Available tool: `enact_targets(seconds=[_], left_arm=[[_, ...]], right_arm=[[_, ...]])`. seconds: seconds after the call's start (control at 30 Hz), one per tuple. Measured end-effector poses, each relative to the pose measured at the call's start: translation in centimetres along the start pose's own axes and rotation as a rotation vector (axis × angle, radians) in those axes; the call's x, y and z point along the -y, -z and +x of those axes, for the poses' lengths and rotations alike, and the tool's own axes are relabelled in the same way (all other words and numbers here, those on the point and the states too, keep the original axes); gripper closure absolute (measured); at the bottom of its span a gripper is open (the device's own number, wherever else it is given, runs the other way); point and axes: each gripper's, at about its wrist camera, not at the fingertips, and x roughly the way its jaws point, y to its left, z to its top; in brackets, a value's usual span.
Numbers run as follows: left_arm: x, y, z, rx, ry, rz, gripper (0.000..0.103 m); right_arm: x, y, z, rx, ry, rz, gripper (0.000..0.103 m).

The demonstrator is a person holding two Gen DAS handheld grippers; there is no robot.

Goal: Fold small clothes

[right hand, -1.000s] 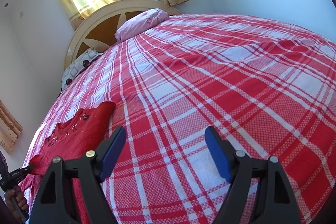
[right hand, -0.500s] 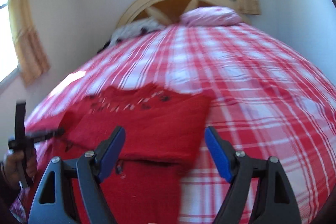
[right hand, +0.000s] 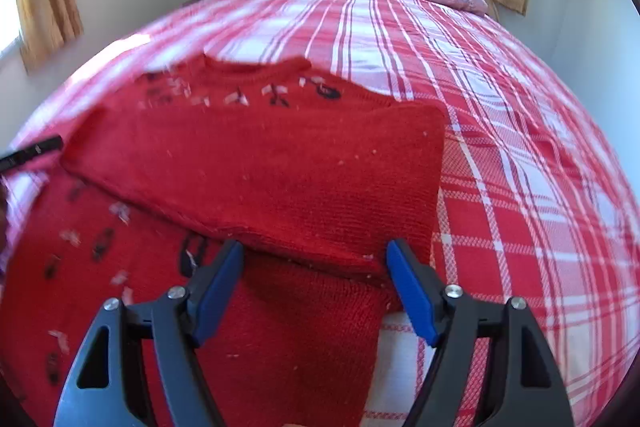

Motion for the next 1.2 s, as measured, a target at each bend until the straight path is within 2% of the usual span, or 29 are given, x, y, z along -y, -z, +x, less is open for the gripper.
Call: enact_targets(seconds=[0.03, 0.17, 0.23, 0.37, 0.6, 0.77, 0.87, 1.0, 1.13, 1.2], left_arm=[[-0.3, 0.1, -0.3, 0.004, 0.005, -0.003, 0.036], [-2.5, 0.5, -1.8, 0.022, -0.021, -0.009, 0.036], [-4.2, 0.8, -2.6, 0.022, -0.067, -0.006, 0.036], [-9.8, 1.6, -4.6, 0.023, -0.197, -0.038, 0.036], [-22.6, 3.8, -9.6, 0.048, -0.443, -0.22, 0.036], [-29.0, 5.6, -10.9, 0.052, -0.524, -0.368, 0.036], [-31.4, 6.6, -10.4, 0.028, -0.522, -0.449, 0.036], [-32.2, 7.3, -9.3, 0.01, -0.437, -0.541, 0.036], [-31.2, 7.0, -9.2, 0.039, -0.388, -0.555, 0.036], [-30.8, 6.8, -9.1, 0.04, -0.383, -0.554, 0.041]], right_arm=[[-0.4, -0.1, -0.6, 0.016, 0.012, -0.015, 0.026], [0.2, 0.2, -3.1, 0.127, -0.031, -0.003, 0.026], [0.8, 0.6, -3.8, 0.16, -0.017, 0.021, 0.024], [2.5, 1.2, -4.2, 0.19, 0.028, 0.083, 0.024], [2.9, 1.6, -4.9, 0.237, 0.034, 0.11, 0.024], [1.6, 1.5, -4.9, 0.24, 0.062, 0.051, 0.023], [1.2, 1.7, -4.8, 0.24, 0.075, 0.025, 0.023], [0.9, 1.7, -4.6, 0.233, 0.085, 0.008, 0.023], [0.8, 1.8, -4.4, 0.229, 0.093, 0.005, 0.023], [0.8, 1.9, -4.3, 0.227, 0.097, 0.004, 0.023]])
